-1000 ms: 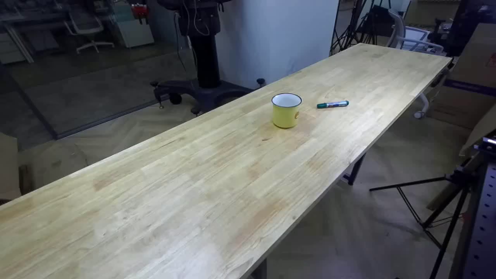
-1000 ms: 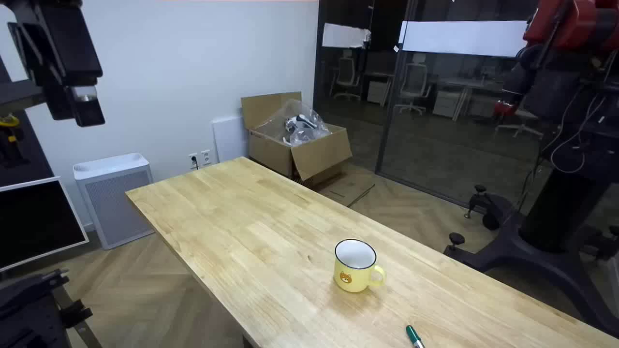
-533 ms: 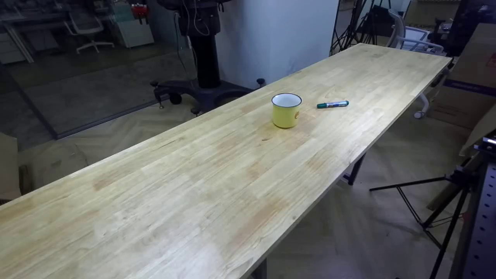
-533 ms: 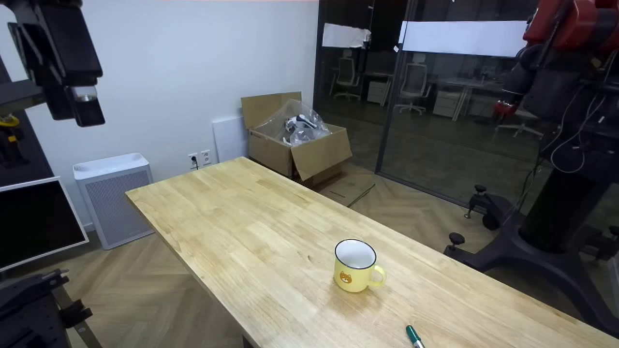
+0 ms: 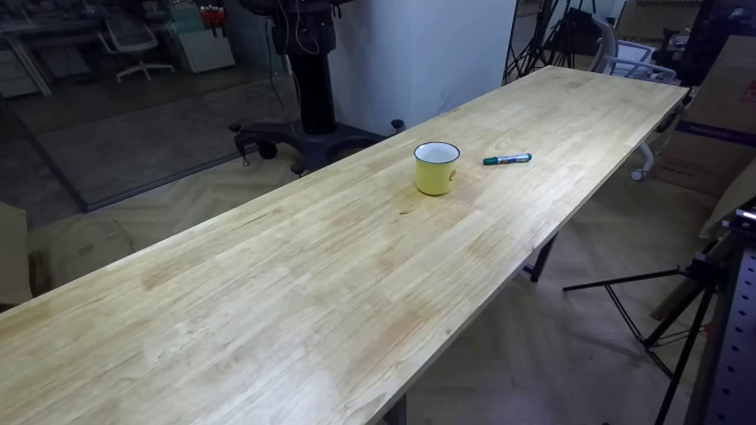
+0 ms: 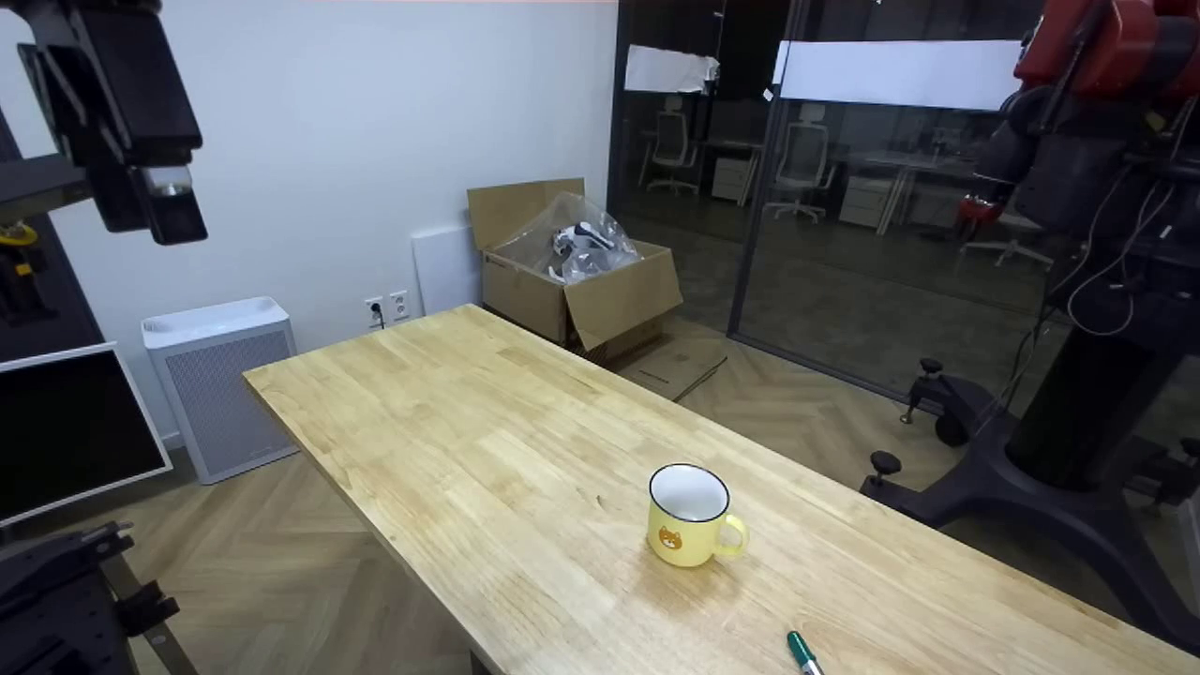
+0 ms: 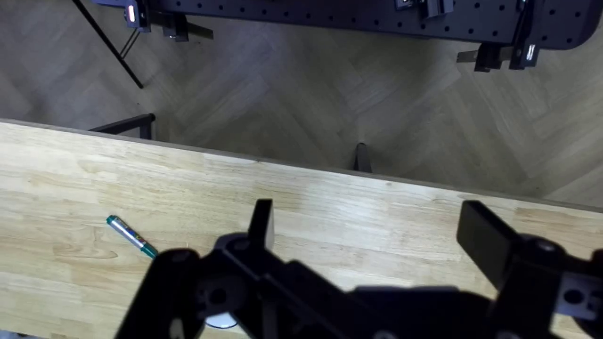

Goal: Pick up the grey and green marker and put it in the yellow cup

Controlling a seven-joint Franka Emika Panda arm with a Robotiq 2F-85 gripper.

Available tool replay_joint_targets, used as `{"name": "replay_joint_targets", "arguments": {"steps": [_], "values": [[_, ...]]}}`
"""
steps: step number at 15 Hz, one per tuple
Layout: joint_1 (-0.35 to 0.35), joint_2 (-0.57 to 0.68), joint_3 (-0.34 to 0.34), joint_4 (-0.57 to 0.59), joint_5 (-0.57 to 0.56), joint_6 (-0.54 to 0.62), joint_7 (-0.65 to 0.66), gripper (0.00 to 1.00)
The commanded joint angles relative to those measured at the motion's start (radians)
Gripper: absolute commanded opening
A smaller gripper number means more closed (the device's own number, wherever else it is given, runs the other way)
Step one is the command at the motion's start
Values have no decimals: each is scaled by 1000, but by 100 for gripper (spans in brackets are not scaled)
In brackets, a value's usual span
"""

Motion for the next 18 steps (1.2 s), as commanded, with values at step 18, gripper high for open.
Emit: {"name": "replay_joint_targets", "arguments": {"steps": [18], "values": [[-77,182,-445,-18,-177,480,-559,100]]}}
